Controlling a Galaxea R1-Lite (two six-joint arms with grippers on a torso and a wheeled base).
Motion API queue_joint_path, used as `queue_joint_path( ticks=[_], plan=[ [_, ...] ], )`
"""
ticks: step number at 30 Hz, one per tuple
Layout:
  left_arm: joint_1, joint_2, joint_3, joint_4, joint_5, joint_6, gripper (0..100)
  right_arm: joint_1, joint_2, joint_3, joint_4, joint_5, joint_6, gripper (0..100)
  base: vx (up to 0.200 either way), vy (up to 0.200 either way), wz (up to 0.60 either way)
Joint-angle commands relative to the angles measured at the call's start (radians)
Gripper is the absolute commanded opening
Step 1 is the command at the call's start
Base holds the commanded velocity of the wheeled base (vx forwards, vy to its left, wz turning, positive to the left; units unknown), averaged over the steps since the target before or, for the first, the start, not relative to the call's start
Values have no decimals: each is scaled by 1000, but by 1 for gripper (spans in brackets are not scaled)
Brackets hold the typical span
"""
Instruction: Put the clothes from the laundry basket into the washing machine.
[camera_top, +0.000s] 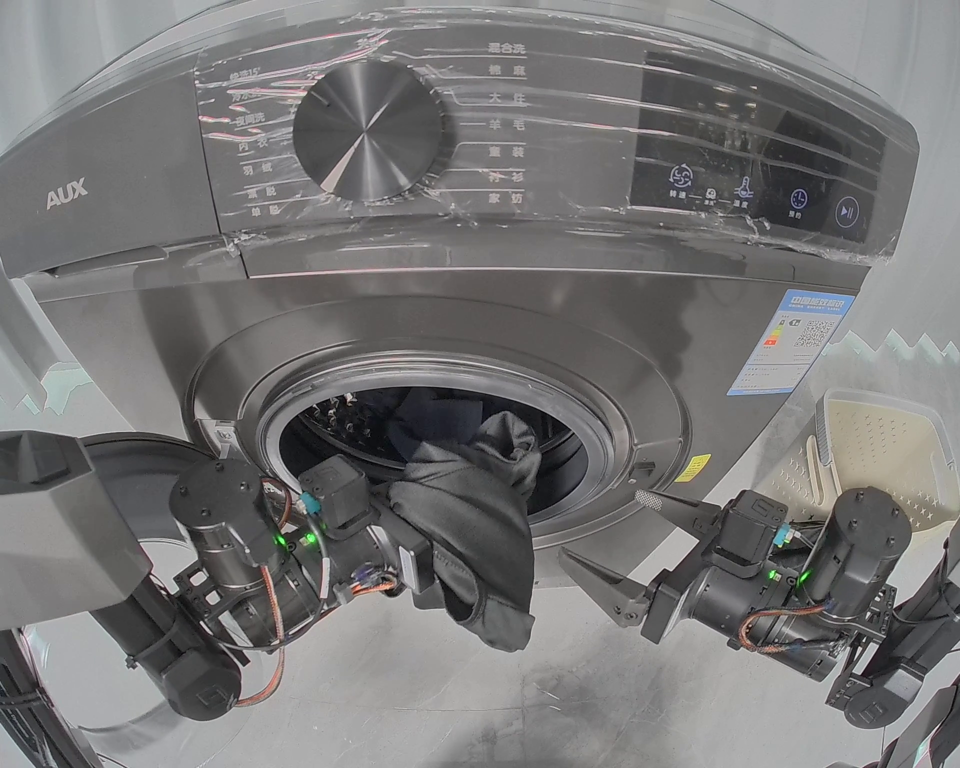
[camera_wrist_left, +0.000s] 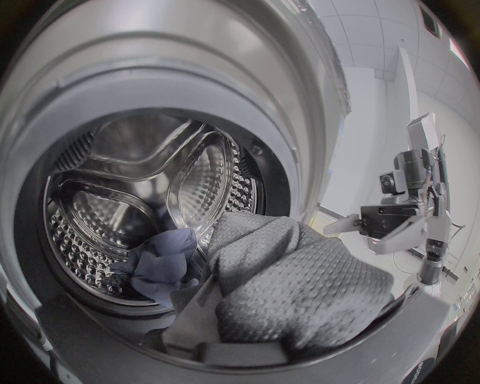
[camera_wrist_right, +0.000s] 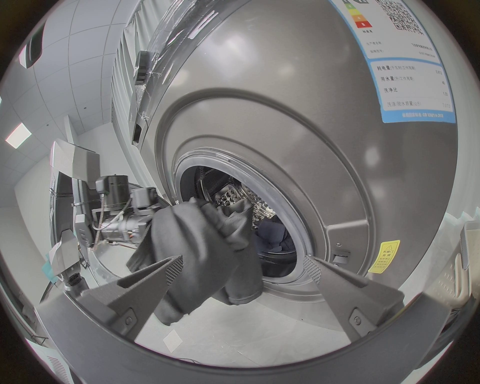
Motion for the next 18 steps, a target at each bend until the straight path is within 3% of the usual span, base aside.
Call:
queue_joint_path(
  ticks=[1, 3, 4, 5, 13, 18],
  plan=[
    [25, 99, -95, -1, -1, -24, 0, 12, -6, 3, -1, -1, 2, 100, 0, 0, 0],
    [25, 99, -95, -1, -1, -24, 0, 12, -6, 3, -1, -1, 2, 100, 0, 0, 0],
    [52, 174, -178, -1, 1, -55, 0, 13, -5, 7, -1, 1, 2, 100, 0, 0, 0],
    [59, 191, -193, -3, 2, -60, 0, 13, -5, 7, -1, 1, 2, 100, 0, 0, 0],
    [92, 299, -366, 1, 11, -76, 0, 27, 0, 9, -1, 1, 4, 100, 0, 0, 0],
    [118, 425, -515, 4, 47, -86, 0, 27, 8, 9, -1, 1, 4, 100, 0, 0, 0]
  ],
)
